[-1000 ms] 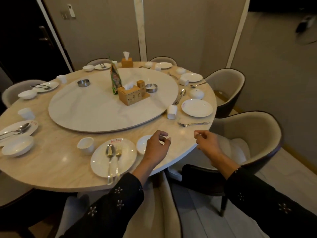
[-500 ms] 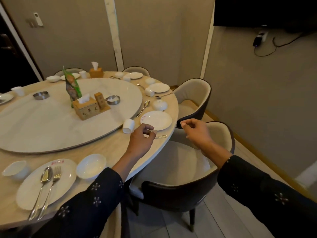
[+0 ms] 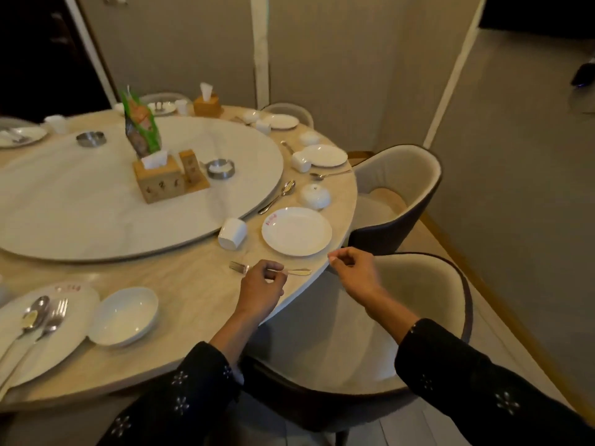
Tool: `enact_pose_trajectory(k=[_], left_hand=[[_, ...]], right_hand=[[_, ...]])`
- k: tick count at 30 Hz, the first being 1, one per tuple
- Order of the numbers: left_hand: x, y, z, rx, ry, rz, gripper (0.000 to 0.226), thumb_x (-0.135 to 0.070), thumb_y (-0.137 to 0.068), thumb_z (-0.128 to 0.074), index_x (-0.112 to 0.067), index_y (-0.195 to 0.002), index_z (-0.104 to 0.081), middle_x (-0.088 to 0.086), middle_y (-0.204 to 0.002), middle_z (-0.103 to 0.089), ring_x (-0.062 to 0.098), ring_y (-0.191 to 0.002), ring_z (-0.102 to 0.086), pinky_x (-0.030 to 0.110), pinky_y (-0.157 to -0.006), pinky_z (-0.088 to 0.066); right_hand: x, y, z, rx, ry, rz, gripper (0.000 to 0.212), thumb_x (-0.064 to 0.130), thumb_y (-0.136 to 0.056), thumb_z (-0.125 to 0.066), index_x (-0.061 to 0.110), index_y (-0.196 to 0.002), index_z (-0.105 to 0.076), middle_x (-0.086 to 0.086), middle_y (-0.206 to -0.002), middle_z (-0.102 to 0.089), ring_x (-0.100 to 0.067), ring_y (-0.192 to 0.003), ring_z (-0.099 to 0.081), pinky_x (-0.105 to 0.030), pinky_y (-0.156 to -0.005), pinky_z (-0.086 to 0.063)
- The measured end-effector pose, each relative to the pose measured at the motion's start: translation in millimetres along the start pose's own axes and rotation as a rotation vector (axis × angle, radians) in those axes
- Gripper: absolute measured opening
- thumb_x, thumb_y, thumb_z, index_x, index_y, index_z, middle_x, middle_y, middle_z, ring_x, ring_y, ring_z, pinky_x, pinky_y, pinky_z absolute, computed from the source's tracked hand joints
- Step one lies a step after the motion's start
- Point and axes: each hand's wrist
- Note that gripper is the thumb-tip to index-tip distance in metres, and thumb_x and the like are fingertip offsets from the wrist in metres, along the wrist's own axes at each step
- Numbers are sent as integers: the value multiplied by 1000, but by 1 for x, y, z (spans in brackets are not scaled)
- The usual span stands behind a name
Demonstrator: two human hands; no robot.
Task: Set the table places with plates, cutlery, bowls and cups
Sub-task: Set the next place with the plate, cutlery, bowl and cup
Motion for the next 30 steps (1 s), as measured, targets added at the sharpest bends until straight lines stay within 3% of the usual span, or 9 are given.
enact_pose_trajectory(k=[4,9,16,19,22,26,30], left_hand=[[16,-25,-18,-127,17,125,12,-22,-92,-61,-17,-103,-61,5,-100,-67,18,-78,-67,30,-71,-55],[39,-41,-39,-238,8,286,5,-21,-90,-61,-23,-95,-60,4,-102,-68,24,-92,-67,41,-87,-56],[49,-55,-66,-405,7,410,6,-16,-90,-62,-14,-95,-60,5,-88,-68,24,-73,-70,32,-69,-58],[39,-65,-77,-512,-17,428,7,-18,-89,-63,-14,-94,-60,5,-86,-67,23,-73,-68,35,-70,-59],[33,-77,-85,-638,-80,483,7,-24,-87,-64,-21,-90,-58,1,-88,-65,23,-83,-65,32,-76,-54],[28,-94,-94,-752,-92,589,21,-38,-85,-63,-18,-83,-60,10,-91,-70,31,-91,-66,39,-85,-53],[8,-107,-103,-818,-121,656,42,-41,-83,-69,-7,-107,-64,14,-110,-66,30,-108,-59,37,-88,-47]], right_hand=[[-5,-36,-25,154,23,5,10,22,-94,-59,18,-101,-65,6,-96,-61,-10,-93,-57,-25,-84,-46],[-17,-68,-51,317,21,26,15,21,-94,-59,14,-104,-67,4,-97,-64,-12,-94,-59,-25,-83,-47],[-48,-99,-74,533,60,70,12,17,-93,-58,16,-101,-68,3,-100,-66,-13,-95,-60,-22,-81,-47],[-47,-122,-75,603,34,135,10,18,-93,-58,20,-99,-67,3,-99,-66,-16,-93,-63,-32,-85,-56],[-41,-149,-71,702,44,191,10,18,-93,-58,24,-97,-65,2,-92,-67,-16,-83,-66,-32,-72,-60],[-28,-192,-59,788,12,235,15,18,-94,-57,16,-106,-66,-3,-98,-67,-17,-75,-67,-25,-56,-57],[-23,-225,-45,842,-28,200,18,19,-96,-55,15,-110,-65,-3,-98,-67,-16,-76,-66,-23,-53,-55]])
Point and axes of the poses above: each hand's wrist, its own y-axis away from the middle knuckle, its own z-axis out of the back of the hand, x = y × z
